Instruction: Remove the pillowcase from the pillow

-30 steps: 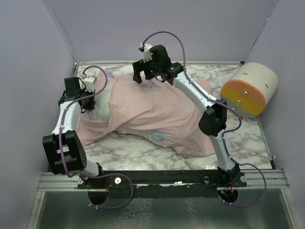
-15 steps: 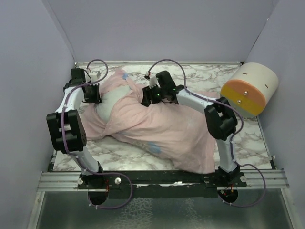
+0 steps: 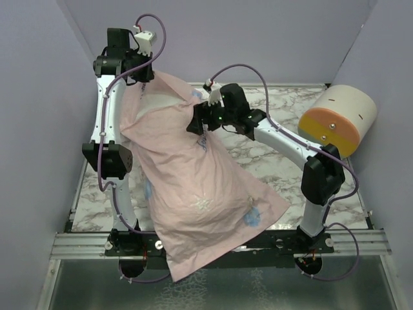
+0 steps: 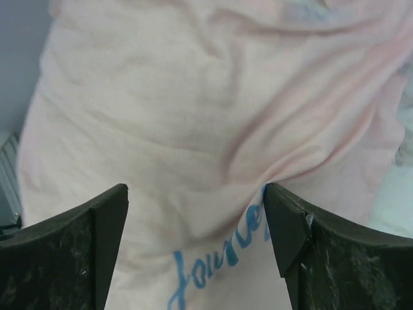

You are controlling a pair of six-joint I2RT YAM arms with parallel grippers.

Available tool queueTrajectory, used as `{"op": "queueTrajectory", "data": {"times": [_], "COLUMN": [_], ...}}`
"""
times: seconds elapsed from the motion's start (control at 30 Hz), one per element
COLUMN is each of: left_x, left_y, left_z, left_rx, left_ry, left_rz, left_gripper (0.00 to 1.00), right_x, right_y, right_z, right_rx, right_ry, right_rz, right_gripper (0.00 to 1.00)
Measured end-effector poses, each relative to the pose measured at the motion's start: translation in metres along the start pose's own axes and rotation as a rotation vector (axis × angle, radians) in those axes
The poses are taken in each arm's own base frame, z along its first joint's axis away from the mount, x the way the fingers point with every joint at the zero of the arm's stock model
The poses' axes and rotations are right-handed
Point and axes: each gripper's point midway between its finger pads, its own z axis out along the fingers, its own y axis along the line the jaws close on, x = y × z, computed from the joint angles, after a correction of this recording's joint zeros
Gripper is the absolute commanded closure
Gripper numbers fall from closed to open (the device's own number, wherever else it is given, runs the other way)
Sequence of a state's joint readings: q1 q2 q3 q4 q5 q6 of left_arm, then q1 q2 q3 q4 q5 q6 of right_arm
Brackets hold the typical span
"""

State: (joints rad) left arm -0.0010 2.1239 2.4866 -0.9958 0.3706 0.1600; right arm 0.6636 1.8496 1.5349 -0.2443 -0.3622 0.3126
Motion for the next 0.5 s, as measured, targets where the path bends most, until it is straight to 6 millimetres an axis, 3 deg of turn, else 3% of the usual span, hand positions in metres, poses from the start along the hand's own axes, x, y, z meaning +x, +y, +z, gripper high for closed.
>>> {"op": "queueTrajectory", "data": {"times": [0.1,0.23,0.33,0.4,0.5], "left_x": [-0.008,0.001,0.002,-0.004,-0.015], "left_y": [-0.019,-0.04,-0.053,-0.065,-0.083], "left_z": [-0.011,-0.018,-0.025,-0.032,-0.046], "left_rx": [0.032,0.078,0.101,0.114,0.135], "left_ry": [-0.004,0.024,0.029,0.01,-0.027], "left_rz": [0.049,0.085,0.112,0.137,0.175], "left_gripper": [1.0,1.0,1.0,1.0,1.0], "right_x": [-0.037,-0.083,-0.112,-0.119,-0.114], "right_y": [0.015,0.027,0.024,0.017,0.003], "right_z": [-0.01,-0.024,-0.028,-0.023,-0.007], "right_rx": [-0.015,-0.003,0.055,0.092,0.133], "right_ry": [-0.069,-0.162,-0.223,-0.236,-0.209], "right_rz": [-0.033,-0.057,-0.055,-0.049,-0.029], "right_gripper": [0.0,0.01,0.01,0.01,0.01]}}
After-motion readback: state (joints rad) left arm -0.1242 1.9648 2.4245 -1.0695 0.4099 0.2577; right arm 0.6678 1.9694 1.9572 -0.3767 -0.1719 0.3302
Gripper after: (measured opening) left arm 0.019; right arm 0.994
